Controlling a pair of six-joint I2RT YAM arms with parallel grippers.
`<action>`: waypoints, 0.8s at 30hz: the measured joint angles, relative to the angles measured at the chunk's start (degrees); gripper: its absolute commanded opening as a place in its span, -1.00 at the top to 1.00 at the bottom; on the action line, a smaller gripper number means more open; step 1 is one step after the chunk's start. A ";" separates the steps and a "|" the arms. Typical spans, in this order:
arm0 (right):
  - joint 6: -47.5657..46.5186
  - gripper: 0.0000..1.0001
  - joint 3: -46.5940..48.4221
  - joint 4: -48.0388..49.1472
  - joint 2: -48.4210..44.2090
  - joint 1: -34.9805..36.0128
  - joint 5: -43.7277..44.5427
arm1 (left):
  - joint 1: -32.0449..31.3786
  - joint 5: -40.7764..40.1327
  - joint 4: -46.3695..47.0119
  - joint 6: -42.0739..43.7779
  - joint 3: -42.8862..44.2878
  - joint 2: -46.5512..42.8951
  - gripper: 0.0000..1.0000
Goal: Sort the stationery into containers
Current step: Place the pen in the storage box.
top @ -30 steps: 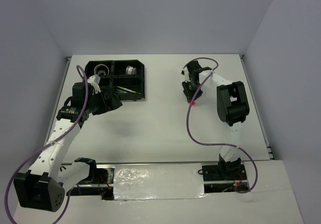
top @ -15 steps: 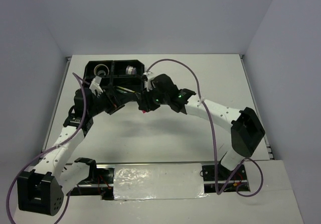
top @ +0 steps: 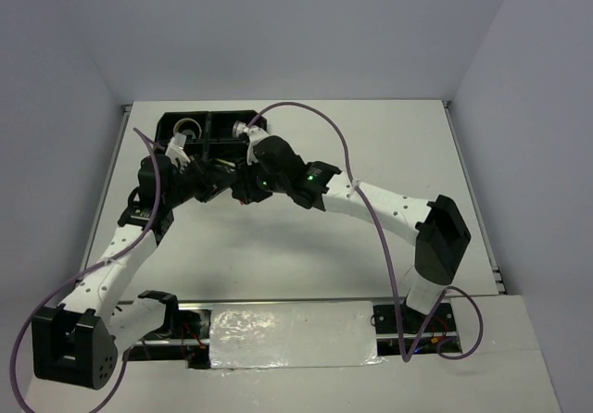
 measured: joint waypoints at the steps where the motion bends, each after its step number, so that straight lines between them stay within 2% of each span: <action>1: 0.02 0.20 0.28 -0.11 0.74 0.09 0.31 | -0.11 -0.48 -0.72 0.24 0.11 0.33 0.92; 2: 0.24 -0.08 0.31 -0.11 1.25 0.09 0.17 | -0.13 -0.74 -1.51 0.42 0.17 0.81 0.99; 4: 1.31 -0.99 0.07 -0.09 1.64 0.04 -0.26 | -0.07 -2.27 -4.63 1.68 1.11 1.75 1.00; 7: 2.16 -0.99 -1.95 1.22 0.20 -0.55 0.15 | 1.73 -6.25 -10.25 4.02 4.57 4.17 1.00; 11: 4.20 -0.99 -11.08 2.54 -7.32 -3.67 2.01 | 9.66 -13.35 -15.82 4.72 11.10 9.90 1.00; 15: 4.33 -0.99 -17.44 0.96 -16.37 -7.43 5.18 | 17.86 -20.79 -18.60 4.35 18.78 18.36 0.79; 19: 3.37 -0.99 -20.31 0.74 -22.69 -8.00 6.27 | 20.11 -24.55 -21.55 4.35 29.42 29.20 0.74; 23: 2.49 -0.99 -23.76 0.46 -26.40 -8.74 6.12 | 20.46 -25.27 -21.92 4.24 35.87 37.27 0.35; 24: 2.21 -0.99 -24.24 0.37 -26.69 -9.14 6.12 | 20.46 -25.24 -21.99 4.20 36.48 38.62 0.07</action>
